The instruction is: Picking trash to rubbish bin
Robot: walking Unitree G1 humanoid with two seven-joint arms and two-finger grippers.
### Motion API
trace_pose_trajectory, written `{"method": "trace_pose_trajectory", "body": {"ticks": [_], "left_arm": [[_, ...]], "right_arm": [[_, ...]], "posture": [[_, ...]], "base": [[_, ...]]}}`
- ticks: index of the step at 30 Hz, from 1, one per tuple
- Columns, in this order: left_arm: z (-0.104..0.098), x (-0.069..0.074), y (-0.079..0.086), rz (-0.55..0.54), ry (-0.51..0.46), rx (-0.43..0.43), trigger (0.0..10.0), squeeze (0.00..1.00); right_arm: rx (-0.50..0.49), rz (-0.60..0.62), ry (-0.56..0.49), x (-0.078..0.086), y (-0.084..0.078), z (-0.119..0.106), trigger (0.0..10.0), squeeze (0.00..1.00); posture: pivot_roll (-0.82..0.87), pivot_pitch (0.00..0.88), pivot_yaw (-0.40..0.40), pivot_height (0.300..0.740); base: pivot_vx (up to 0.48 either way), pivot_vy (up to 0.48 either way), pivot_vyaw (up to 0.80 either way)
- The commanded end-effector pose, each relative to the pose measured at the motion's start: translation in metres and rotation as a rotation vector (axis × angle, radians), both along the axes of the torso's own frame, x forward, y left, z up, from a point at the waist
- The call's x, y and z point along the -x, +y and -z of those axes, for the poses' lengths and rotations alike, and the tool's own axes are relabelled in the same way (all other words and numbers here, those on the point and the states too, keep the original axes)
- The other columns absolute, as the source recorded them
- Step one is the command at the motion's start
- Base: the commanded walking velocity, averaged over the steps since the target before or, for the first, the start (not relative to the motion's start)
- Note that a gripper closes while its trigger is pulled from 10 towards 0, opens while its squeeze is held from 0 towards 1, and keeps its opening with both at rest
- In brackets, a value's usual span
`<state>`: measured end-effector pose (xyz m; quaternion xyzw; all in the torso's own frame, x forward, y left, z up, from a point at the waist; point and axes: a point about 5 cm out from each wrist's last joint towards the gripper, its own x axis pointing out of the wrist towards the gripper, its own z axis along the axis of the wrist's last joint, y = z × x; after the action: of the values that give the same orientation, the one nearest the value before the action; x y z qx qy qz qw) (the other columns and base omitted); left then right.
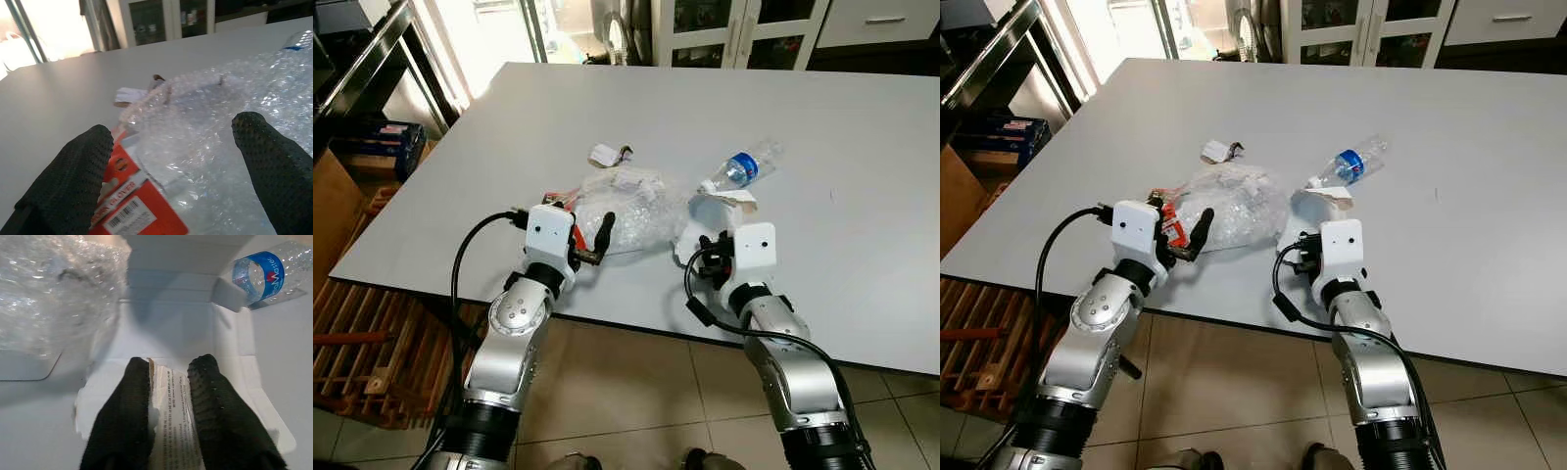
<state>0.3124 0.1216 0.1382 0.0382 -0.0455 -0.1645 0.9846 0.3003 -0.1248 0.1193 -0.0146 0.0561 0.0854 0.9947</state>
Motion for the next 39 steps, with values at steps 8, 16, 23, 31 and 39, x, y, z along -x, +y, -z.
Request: {"method": "trace_pose_trajectory", "body": {"ticks": [8,16,23,31,39], "left_arm": [[0.0,0.003,0.002,0.025,0.007,0.002,10.0,0.0],[0.001,0.009,0.006,0.116,0.034,0.008,10.0,0.0],[-0.001,0.006,0.012,0.109,0.03,-0.005,10.0,0.0],[-0.003,0.012,0.01,0.178,0.037,0.002,10.0,0.0],[-0.007,0.012,0.013,0.224,0.04,-0.007,10.0,0.0]], "right_arm": [[-0.009,0.002,0.022,0.001,-0.001,0.003,0.0,0.0],[0.003,0.008,0.024,0.001,-0.006,0.004,0.0,0.0],[0.055,0.037,-0.109,-0.004,-0.01,-0.016,0.0,0.0],[0.105,0.069,-0.218,-0.006,-0.01,-0.037,0.0,0.0],[0.152,0.153,-0.355,-0.008,-0.017,-0.061,0.0,0.0]], "posture": [[0.0,0.108,0.089,0.74],[0.0,0.111,0.088,0.74],[0.0,0.108,0.09,0.74],[0.01,0.11,0.094,0.74],[0.01,0.121,0.103,0.74]], "base": [[0.0,0.0,0.0],[0.0,0.0,0.0],[0.0,0.0,0.0],[0.0,0.0,0.0],[0.0,0.0,0.0]]}}
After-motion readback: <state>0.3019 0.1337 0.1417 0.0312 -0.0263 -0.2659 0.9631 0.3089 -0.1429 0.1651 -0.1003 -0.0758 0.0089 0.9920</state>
